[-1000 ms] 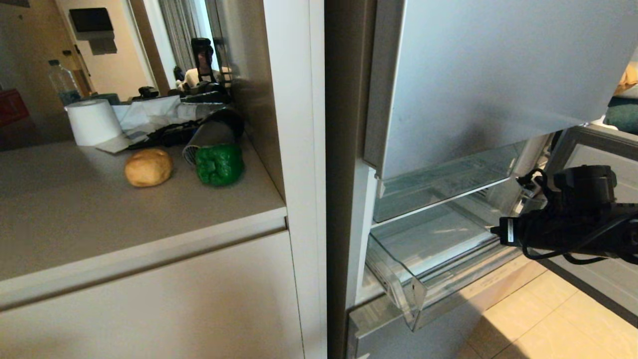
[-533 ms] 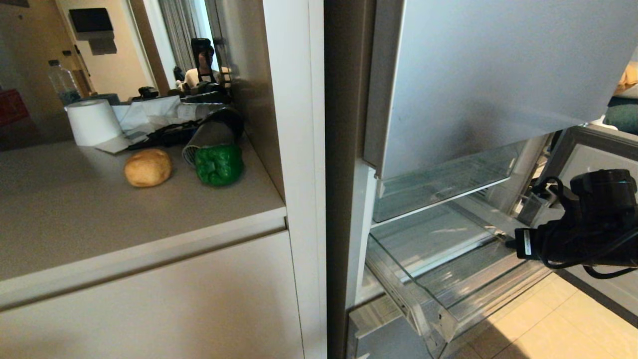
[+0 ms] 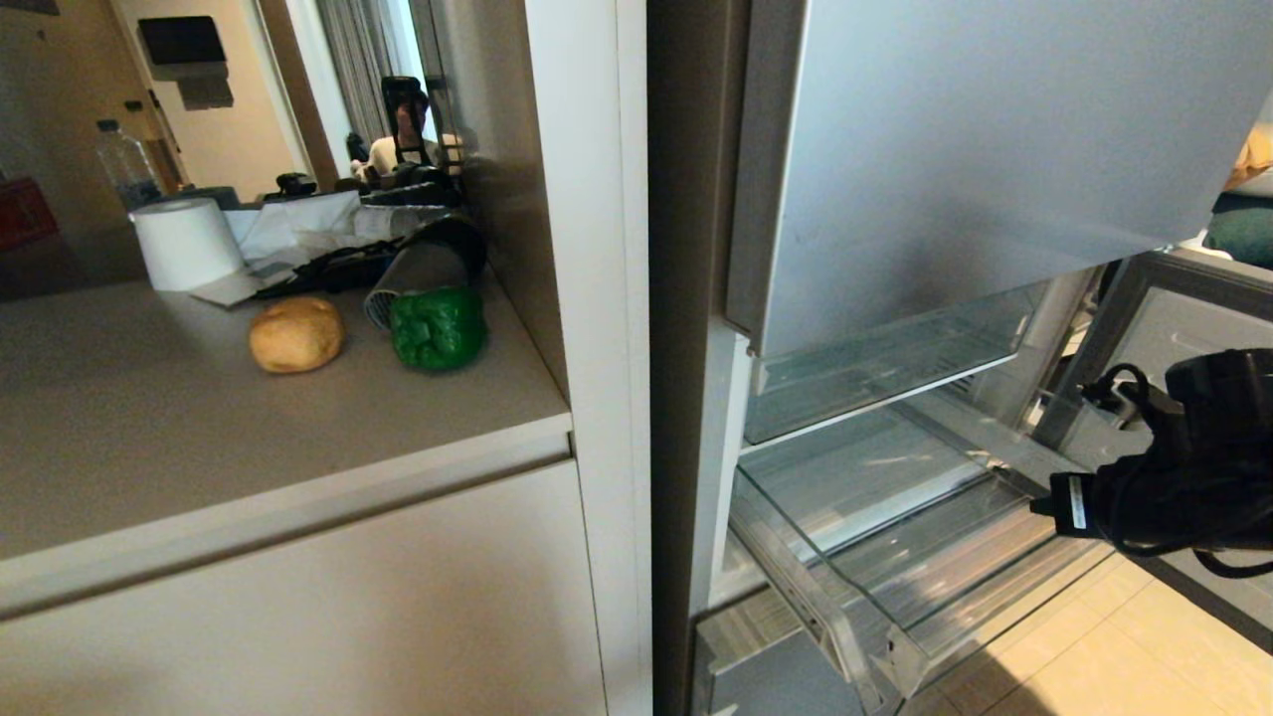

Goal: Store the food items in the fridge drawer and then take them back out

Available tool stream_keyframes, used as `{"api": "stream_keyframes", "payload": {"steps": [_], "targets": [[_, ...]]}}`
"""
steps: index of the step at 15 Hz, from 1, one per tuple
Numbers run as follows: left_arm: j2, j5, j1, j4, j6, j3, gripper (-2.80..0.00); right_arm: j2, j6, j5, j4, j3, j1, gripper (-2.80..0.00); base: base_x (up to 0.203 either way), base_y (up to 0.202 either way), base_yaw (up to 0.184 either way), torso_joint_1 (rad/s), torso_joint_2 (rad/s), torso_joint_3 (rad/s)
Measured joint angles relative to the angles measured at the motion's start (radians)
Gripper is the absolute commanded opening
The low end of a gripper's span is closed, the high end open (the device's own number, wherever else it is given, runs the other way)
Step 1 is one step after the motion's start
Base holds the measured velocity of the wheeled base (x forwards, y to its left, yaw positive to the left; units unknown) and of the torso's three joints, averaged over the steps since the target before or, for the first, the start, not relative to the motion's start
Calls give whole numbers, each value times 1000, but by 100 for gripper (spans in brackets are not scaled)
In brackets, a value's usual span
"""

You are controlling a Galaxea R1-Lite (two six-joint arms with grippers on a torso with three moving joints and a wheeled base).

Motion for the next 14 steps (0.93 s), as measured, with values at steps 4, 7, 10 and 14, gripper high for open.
{"api": "stream_keyframes", "payload": {"steps": [4,7,10,14], "targets": [[0,0,0,0,0,0,-280,-87,-11,1,3,83,-21,-280,0,0,0,0,0,0],[0,0,0,0,0,0,-280,-140,-21,0,3,125,-22,-280,0,0,0,0,0,0],[0,0,0,0,0,0,-280,-156,-22,0,1,132,-29,-280,0,0,0,0,0,0],[0,0,0,0,0,0,-280,-184,-32,3,-7,186,-55,-280,0,0,0,0,0,0]]}}
